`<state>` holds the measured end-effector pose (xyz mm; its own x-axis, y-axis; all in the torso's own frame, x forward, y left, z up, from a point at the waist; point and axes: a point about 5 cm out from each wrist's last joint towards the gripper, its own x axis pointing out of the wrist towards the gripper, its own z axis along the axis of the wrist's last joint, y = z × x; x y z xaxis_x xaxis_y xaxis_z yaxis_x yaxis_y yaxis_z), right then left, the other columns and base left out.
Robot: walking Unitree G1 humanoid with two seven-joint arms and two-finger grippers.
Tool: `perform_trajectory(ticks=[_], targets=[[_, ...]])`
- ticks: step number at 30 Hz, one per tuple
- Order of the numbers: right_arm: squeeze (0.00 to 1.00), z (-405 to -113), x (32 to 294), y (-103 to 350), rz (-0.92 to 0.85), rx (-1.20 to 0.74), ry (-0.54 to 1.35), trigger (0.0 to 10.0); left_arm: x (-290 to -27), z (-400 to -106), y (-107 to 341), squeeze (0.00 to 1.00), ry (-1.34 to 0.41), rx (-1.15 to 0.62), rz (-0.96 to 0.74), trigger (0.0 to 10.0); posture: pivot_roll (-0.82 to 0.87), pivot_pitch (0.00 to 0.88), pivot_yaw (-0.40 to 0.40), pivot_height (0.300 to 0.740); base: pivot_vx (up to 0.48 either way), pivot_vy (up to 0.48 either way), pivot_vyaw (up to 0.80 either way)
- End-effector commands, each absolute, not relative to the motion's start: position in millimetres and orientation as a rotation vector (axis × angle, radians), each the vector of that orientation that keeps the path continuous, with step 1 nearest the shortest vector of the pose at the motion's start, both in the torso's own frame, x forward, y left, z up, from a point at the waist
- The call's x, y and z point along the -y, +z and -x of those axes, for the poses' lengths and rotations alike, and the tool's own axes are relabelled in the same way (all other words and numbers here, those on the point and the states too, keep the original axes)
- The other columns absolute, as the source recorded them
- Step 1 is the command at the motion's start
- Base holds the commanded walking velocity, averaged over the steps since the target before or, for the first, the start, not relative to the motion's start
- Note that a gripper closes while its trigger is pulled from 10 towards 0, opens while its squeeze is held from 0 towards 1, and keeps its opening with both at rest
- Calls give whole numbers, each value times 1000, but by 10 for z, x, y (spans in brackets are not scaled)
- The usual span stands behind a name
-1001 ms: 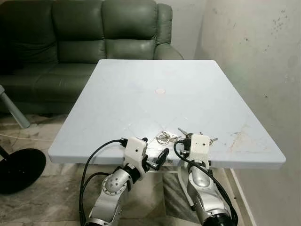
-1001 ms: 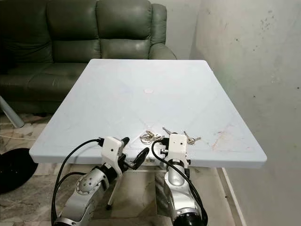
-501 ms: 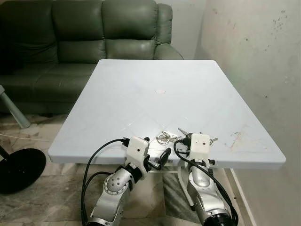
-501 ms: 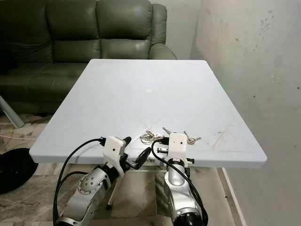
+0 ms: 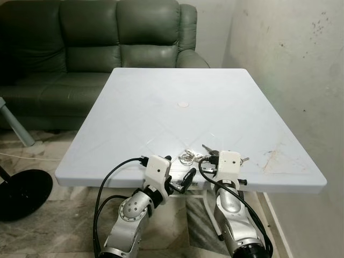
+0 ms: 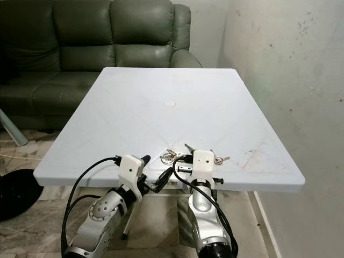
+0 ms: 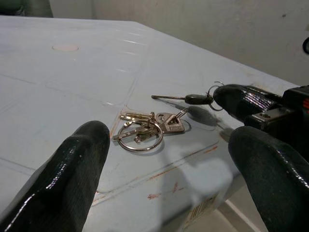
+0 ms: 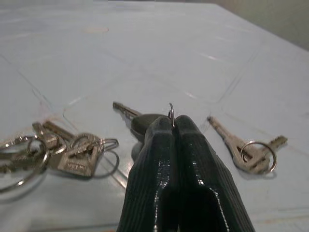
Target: Hang keys on a hook
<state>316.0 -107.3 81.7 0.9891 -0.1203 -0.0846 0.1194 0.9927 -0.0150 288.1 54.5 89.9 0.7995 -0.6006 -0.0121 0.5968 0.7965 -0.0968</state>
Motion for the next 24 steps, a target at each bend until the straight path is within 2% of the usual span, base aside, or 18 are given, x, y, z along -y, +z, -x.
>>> perform_trajectory(ticks=[1, 7, 8, 9, 10, 11, 17, 24], targets=[[0, -3182, 1073, 899, 4, -43, -116, 0, -527, -2902, 925, 0, -650, -33, 86, 10000, -17, 0, -14, 740, 0, 0, 0], [0, -3200, 1102, 991, -9, 22, -121, 0, -527, -2917, 942, 0, -645, -27, 86, 10000, -17, 0, -14, 740, 0, 0, 0], [0, -3201, 1106, 1024, -5, 49, -119, 3412, -527, -2924, 948, 0, -643, -25, 87, 10000, -17, 0, -14, 740, 0, 0, 0], [0, -3210, 1114, 1095, 6, 101, -113, 8824, -531, -2946, 970, 0, -636, -18, 91, 10000, -18, 0, -14, 740, 0, 0, 0], [0, -3214, 1118, 1119, 11, 117, -113, 8824, -532, -2955, 979, 0, -633, -15, 92, 10000, -18, 0, -14, 740, 0, 0, 0], [0, -3217, 1121, 1130, 14, 124, -115, 10000, -533, -2959, 984, 0, -632, -14, 93, 10000, -18, 0, -14, 740, 0, 0, 0], [0, -3229, 1082, 1316, -73, 227, 47, 10000, -569, -3104, 1132, 0, -556, 33, 147, 10000, -18, 0, -14, 740, 0, 0, 0], [0, -3176, 1138, 1432, -101, 311, 117, 10000, -707, -3204, 1289, 0, -478, 98, 236, 10000, -24, 0, -12, 740, 0, 0, 0]])
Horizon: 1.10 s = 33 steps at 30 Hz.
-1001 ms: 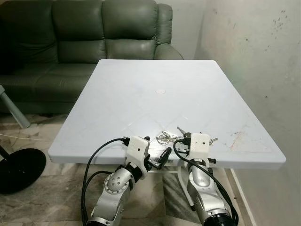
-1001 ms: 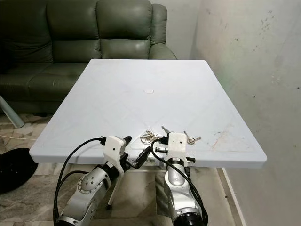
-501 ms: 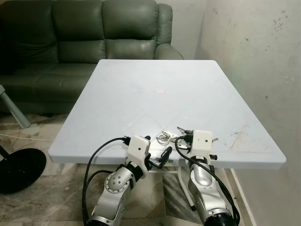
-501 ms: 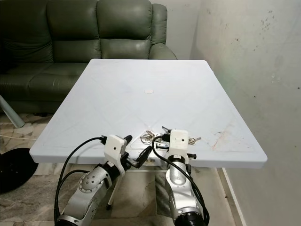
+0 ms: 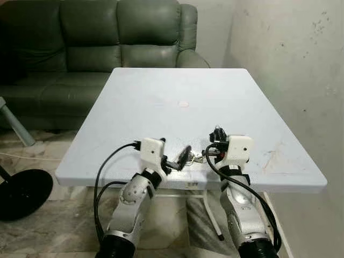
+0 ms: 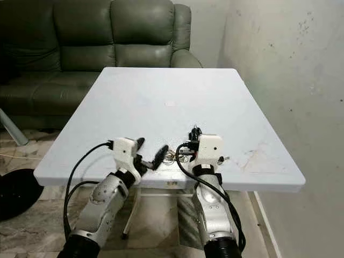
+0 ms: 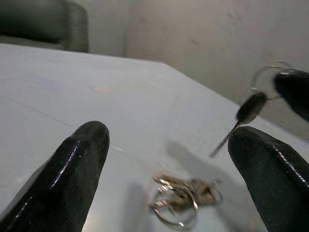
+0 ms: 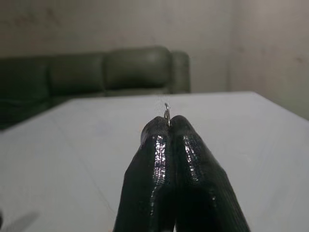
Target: Hang keys on a hook
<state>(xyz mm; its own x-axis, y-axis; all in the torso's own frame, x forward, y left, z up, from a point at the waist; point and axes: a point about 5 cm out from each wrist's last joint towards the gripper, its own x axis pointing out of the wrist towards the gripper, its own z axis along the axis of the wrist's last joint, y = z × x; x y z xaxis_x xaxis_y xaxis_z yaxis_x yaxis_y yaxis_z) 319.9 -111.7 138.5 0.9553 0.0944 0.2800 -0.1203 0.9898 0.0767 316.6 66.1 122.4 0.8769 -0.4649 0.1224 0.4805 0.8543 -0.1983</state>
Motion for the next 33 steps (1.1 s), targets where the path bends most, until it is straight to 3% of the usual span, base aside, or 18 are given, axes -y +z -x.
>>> perform_trajectory(ticks=[1, 16, 23, 33], targets=[[0, -3172, 1159, 1434, -101, 311, 115, 10000, -736, -3223, 1304, 0, -466, 101, 240, 10000, -28, 0, -9, 740, 0, 0, 0], [0, -3035, 1606, 1417, -51, 279, 24, 10000, -1306, -3436, 1509, 0, -244, 165, 209, 10000, -52, 0, 11, 740, 0, 0, -28], [0, -2997, 1760, 1388, -44, 256, -34, 10000, -1510, -3498, 1576, 0, -181, 177, 203, 10000, -57, 0, 18, 740, 0, 0, -768], [0, -2996, 1670, 1374, -64, 233, -13, 10000, -1549, -3545, 1542, 0, -148, 149, 202, 10000, -57, 0, 14, 740, 0, 0, -769]])
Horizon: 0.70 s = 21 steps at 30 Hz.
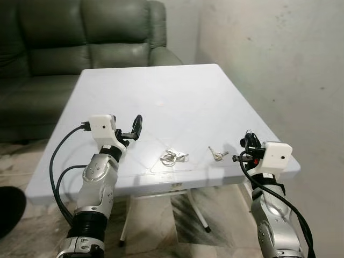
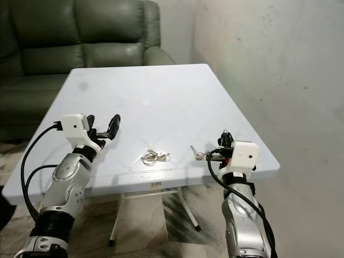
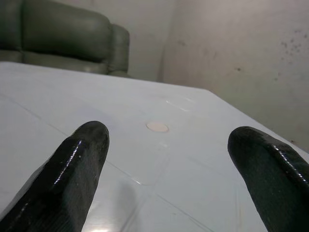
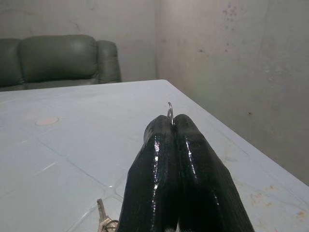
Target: Hang keys on a hook
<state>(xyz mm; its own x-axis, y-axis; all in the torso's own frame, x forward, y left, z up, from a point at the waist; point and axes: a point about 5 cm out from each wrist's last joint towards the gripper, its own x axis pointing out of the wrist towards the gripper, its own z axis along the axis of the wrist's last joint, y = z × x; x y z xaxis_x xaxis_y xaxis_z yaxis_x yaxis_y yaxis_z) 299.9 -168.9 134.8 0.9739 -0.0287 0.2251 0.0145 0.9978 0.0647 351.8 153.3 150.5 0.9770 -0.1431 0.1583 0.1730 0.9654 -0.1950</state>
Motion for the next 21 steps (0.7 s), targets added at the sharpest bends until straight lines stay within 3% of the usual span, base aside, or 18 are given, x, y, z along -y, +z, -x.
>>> perform_trajectory(ticks=[1, 21], targets=[[0, -2995, 1659, 1368, -65, 230, -8, 10000, -1543, -3544, 1538, 0, -149, 148, 203, 10000, -57, 0, 14, 740, 0, 0, -769], [0, -2999, 1590, 1347, -62, 215, 30, 10000, -1485, -3559, 1512, 0, -180, 132, 152, 10000, -58, 0, 10, 740, 0, 0, -769]])
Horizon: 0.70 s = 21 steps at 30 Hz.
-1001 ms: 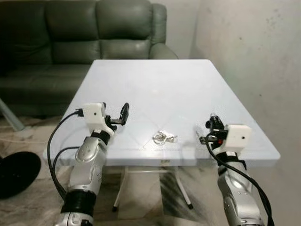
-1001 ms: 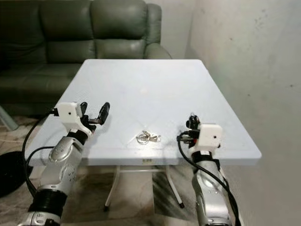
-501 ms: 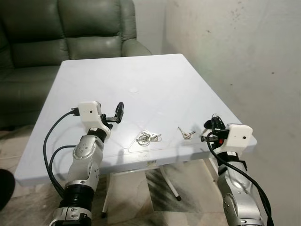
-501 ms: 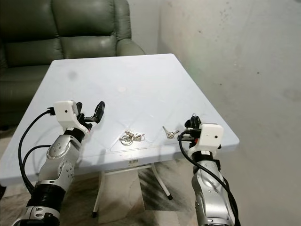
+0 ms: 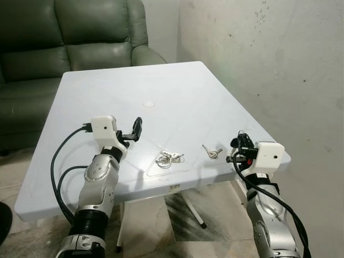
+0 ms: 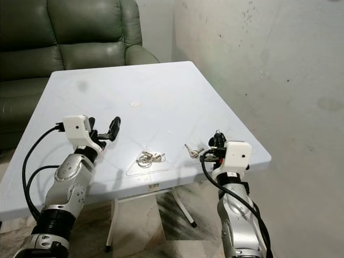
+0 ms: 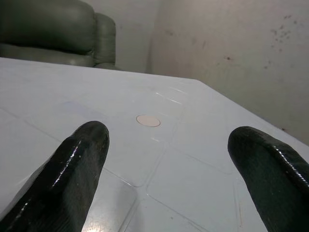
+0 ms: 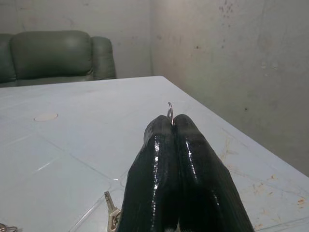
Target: Hang keys on a hook
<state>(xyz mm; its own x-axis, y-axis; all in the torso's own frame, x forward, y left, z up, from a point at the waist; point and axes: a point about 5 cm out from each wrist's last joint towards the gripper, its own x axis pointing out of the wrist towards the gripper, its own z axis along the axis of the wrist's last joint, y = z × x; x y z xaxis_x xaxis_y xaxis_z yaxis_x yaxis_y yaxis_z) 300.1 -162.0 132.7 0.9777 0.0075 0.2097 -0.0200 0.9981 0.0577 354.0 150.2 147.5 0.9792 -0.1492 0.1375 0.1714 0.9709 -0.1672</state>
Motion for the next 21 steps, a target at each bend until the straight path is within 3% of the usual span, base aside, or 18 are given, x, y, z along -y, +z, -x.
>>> perform_trajectory(ticks=[1, 5, 9, 21], targets=[[0, -2998, 1587, 1346, -63, 214, 31, 10000, -1478, -3558, 1513, 0, -186, 131, 149, 10000, -58, 0, 10, 740, 0, 0, -769], [0, -2993, 1580, 1343, -63, 214, 34, 10000, -1464, -3557, 1509, 0, -202, 132, 164, 10000, -60, 0, 14, 740, 0, 0, -769], [0, -2983, 1575, 1338, -63, 211, 39, 10000, -1451, -3554, 1498, 0, -202, 126, 174, 10000, -61, 0, 12, 740, 0, -399, -769], [0, -2970, 1572, 1329, -62, 205, 50, 10000, -1450, -3553, 1489, 0, -185, 122, 220, 10000, -59, 0, 8, 740, 0, 0, -768]])
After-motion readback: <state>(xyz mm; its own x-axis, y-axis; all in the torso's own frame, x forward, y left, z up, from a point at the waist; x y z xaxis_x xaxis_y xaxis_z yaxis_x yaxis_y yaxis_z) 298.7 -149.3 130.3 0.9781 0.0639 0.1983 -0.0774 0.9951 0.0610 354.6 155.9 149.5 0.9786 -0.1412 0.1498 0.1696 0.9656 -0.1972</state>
